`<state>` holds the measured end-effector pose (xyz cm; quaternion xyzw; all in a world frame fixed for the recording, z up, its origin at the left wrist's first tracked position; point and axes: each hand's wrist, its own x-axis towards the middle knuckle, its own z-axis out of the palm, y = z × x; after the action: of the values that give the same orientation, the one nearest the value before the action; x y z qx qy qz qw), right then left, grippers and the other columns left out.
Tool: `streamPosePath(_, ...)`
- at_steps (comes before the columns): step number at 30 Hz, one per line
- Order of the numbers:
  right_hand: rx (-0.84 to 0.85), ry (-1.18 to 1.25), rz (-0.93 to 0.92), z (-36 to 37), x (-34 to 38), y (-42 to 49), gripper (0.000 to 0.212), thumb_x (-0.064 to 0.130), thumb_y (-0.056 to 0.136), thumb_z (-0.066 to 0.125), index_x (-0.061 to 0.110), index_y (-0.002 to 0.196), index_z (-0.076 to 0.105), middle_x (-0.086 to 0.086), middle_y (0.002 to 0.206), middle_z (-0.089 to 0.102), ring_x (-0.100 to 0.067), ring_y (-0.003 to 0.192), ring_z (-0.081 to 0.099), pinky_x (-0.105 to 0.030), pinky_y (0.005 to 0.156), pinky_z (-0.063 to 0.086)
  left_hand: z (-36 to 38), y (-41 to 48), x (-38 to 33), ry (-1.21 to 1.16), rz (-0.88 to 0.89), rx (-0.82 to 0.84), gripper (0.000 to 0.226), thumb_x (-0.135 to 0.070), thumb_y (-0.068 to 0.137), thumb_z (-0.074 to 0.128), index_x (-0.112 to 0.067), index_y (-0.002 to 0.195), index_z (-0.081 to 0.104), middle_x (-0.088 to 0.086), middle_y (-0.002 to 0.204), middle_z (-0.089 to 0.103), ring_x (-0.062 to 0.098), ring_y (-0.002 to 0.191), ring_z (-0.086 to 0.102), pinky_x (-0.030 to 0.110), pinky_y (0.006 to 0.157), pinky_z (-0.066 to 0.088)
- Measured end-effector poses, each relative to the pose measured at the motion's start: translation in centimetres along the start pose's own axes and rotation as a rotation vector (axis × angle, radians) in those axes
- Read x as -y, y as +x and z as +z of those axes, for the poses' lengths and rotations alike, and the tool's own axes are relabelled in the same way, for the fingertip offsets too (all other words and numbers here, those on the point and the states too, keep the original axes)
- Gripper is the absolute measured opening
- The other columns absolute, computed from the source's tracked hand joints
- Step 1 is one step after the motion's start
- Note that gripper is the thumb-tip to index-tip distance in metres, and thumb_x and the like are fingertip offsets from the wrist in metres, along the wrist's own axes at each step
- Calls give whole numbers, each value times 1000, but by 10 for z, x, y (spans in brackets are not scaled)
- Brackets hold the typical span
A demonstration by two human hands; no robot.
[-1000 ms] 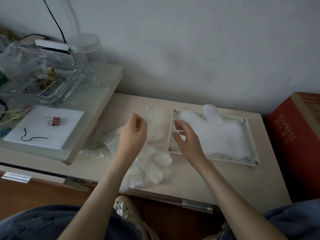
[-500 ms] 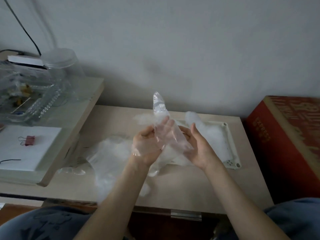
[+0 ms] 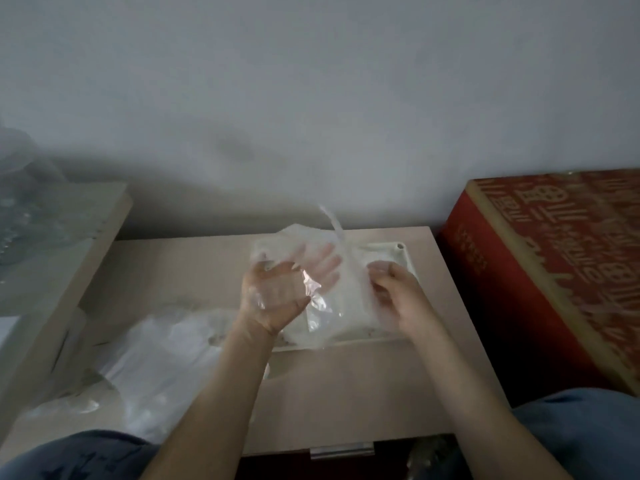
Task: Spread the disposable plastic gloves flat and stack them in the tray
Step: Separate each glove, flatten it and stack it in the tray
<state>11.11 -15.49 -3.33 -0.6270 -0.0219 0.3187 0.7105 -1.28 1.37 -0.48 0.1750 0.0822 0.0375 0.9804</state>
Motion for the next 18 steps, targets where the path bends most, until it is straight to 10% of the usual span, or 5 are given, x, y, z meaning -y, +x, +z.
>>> streamPosePath(4,-245,-543,-234,-21,-13,10,13,10,91,59,12,79,59,2,66,60,-7,54,54,-17,48,39,-22,3,-18,141,-53,-301,85,-86,69,36,-15,112,49,27,128,56,46,115,56,56,91,48)
streamPosePath(10,-196,-821,-366,-25,-28,21,11,16,92,56,15,82,59,5,77,64,-13,73,59,-29,69,44,-27,8,-4,855,-116,-623,11,-13,92,60,-4,87,61,12,84,67,9,57,66,19,57,55)
streamPosePath(14,-246,-778,-366,-25,-31,23,13,18,93,54,17,81,57,3,74,62,-16,72,57,-32,68,44,-33,13,1,1092,64,-756,13,-1,90,58,-5,78,59,8,73,64,0,43,57,13,48,48)
streamPosePath(18,-255,-790,-371,-27,-30,24,12,15,94,53,13,83,58,1,77,62,-19,75,57,-31,68,43,-42,22,2,1151,229,-970,24,-7,88,57,1,110,50,7,83,62,17,67,61,30,67,51)
